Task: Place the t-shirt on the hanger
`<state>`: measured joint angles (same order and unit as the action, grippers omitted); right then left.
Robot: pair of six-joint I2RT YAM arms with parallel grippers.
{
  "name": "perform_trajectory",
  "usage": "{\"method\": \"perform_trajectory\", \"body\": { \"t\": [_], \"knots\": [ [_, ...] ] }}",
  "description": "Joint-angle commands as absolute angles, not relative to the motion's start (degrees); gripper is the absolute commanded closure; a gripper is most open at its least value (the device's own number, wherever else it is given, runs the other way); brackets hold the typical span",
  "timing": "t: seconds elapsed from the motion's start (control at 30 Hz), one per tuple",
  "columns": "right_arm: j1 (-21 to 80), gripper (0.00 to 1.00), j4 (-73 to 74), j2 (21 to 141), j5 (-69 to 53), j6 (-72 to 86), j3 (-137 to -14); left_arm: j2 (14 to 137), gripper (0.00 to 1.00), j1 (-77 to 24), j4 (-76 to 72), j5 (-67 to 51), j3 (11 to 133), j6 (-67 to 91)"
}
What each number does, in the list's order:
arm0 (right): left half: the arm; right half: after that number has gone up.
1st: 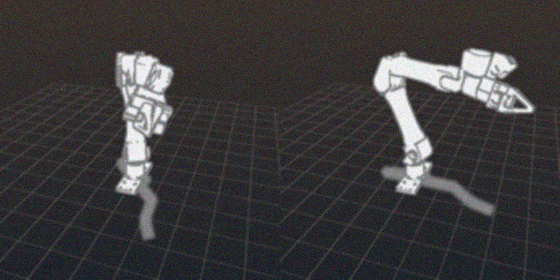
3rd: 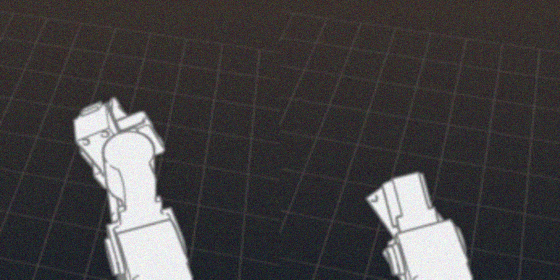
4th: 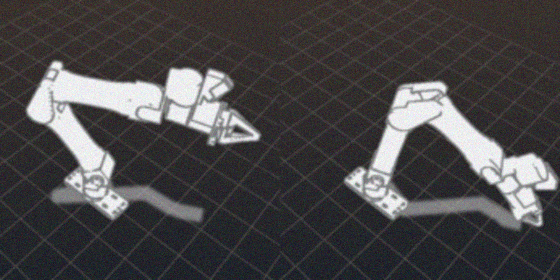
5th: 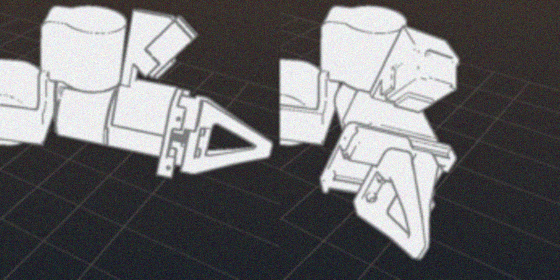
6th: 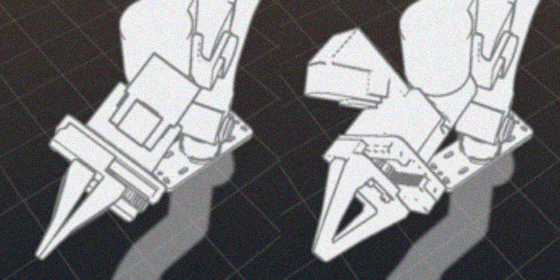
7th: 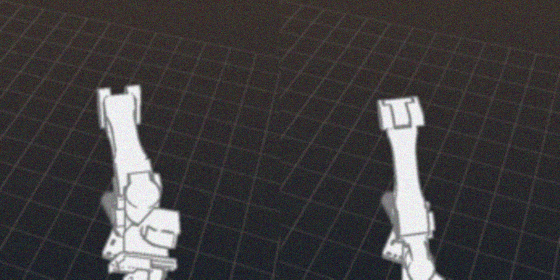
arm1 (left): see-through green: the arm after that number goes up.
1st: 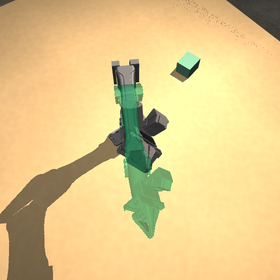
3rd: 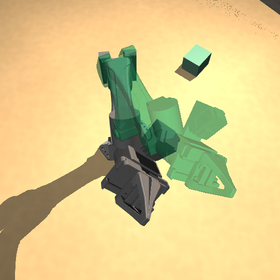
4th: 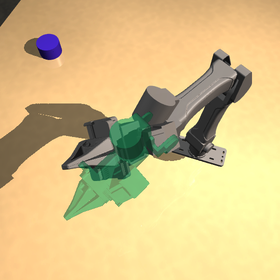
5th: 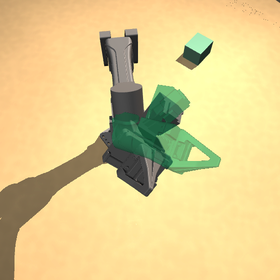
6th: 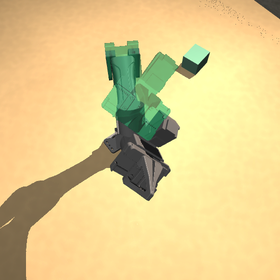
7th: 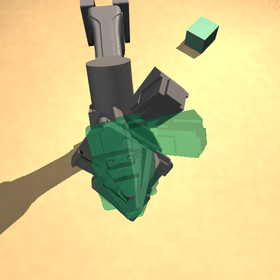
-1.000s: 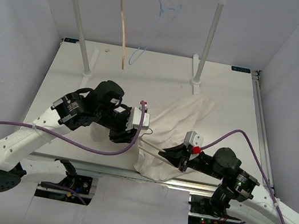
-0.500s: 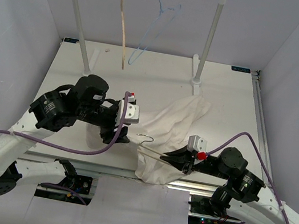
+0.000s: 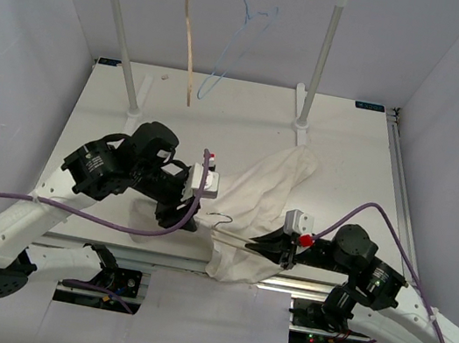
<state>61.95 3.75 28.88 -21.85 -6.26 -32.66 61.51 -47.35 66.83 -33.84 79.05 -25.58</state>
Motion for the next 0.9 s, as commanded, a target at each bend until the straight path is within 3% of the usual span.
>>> {"method": "perform_trajectory", "body": {
  "t": [0.0,0.03,0.07,0.3,0.4,0.47,0.57,0.7,0.87],
  "knots": [
    [62.2,0.92,-2.8,29.0,-22.8,-6.7,-36.3,61.9,0.76,-47.2,64.3,-38.4,78.6,-27.5],
    [62.2,0.92,-2.9,28.9,-22.6,-6.6,-36.1,61.6,0.95,-47.2,63.5,-38.5,78.6,-27.7],
    [62.2,0.92,-3.0,28.8,-22.2,-6.5,-36.0,61.1,1.0,-47.2,62.7,-38.1,78.4,-27.7],
    [62.2,0.92,-3.7,28.9,-18.4,-5.3,-36.2,58.9,1.0,-47.2,61.6,-37.3,76.3,-28.8],
    [62.2,0.74,-3.8,29.6,-11.9,-3.6,-37.0,58.5,1.0,-47.2,60.0,-34.5,75.5,-24.6],
    [62.2,0.47,-3.7,30.2,-6.5,-1.7,-37.7,58.9,1.0,-47.3,58.9,-28.8,75.2,-20.0],
    [62.2,0.32,-3.7,30.1,2.5,2.5,-37.9,59.9,1.0,-47.3,58.2,-22.7,75.4,-14.8],
    [62.2,0.2,-5.7,27.7,12.4,7.1,-36.2,59.3,1.0,-47.3,55.1,-14.5,75.4,-9.1],
    [62.2,0.26,-10.0,27.0,17.1,12.3,-30.3,56.2,1.0,-47.3,49.3,-11.3,71.8,-3.1]
  ]
}}
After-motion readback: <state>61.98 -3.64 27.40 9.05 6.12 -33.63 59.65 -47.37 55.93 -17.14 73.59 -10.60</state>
